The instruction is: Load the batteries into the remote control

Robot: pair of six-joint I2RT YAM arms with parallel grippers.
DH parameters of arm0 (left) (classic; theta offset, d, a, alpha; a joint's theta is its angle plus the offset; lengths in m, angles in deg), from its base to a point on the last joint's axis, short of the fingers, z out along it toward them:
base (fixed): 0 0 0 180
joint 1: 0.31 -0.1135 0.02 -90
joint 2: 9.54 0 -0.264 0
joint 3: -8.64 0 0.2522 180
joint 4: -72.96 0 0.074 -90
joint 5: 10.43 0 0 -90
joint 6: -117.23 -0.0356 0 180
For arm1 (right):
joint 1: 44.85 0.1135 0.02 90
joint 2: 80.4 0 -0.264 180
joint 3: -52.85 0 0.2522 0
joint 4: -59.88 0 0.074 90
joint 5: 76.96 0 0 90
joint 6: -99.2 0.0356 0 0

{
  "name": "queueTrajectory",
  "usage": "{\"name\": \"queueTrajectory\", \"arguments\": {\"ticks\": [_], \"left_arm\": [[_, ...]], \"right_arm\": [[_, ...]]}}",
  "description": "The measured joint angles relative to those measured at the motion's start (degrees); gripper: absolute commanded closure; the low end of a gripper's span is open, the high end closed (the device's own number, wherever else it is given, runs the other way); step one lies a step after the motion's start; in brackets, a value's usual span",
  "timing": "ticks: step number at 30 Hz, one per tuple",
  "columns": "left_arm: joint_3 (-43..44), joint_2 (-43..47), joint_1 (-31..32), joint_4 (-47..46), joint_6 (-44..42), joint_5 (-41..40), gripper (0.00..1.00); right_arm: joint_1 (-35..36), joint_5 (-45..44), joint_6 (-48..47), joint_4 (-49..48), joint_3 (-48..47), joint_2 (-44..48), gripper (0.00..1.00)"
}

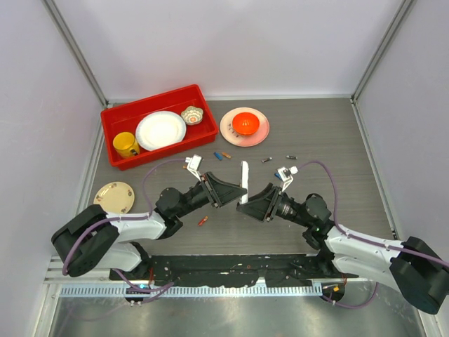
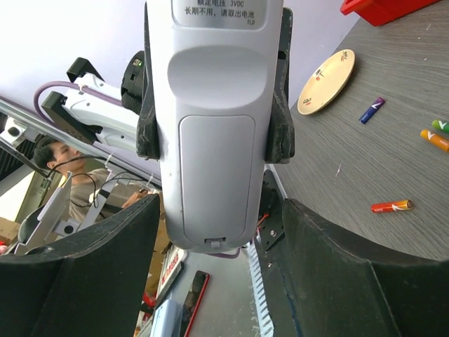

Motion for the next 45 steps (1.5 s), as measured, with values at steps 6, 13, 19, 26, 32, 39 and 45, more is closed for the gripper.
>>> {"name": "queueTrajectory", "arguments": {"ticks": [6, 13, 19, 26, 32, 39, 45], "left_arm": [[0.0, 0.0, 0.4, 0.0, 0.0, 0.0, 1.00], [0.0, -0.1, 0.7, 0.0, 0.0, 0.0, 1.00], [0.0, -0.2, 0.7, 0.0, 0.2, 0.1, 0.83], [0.1, -1.0, 0.7, -0.4, 1.0, 0.7, 0.45], [0.1, -1.0, 0.5, -0.7, 1.6, 0.9, 0.28], [-0.7, -0.9, -2.7, -2.3, 2.6, 2.1, 0.09], [-0.7, -0.3, -6.3, -1.6, 2.1, 1.1, 0.00]], "right_arm": [[-0.2, 0.7, 0.1, -1.1, 0.0, -0.4, 0.29], [-0.2, 2.2, 0.3, -2.3, 0.0, -1.2, 0.48], [-0.3, 3.3, 1.0, -2.8, 0.0, -1.5, 0.69], [-0.6, 4.0, 0.8, -1.1, 0.0, -0.3, 0.88], [-0.5, 5.7, -2.2, 5.8, -0.8, 4.6, 0.99], [-0.7, 5.1, -11.4, 27.1, -7.0, 14.2, 0.99], [-0.9, 1.1, -23.7, 50.4, -16.9, 15.9, 0.99]]}}
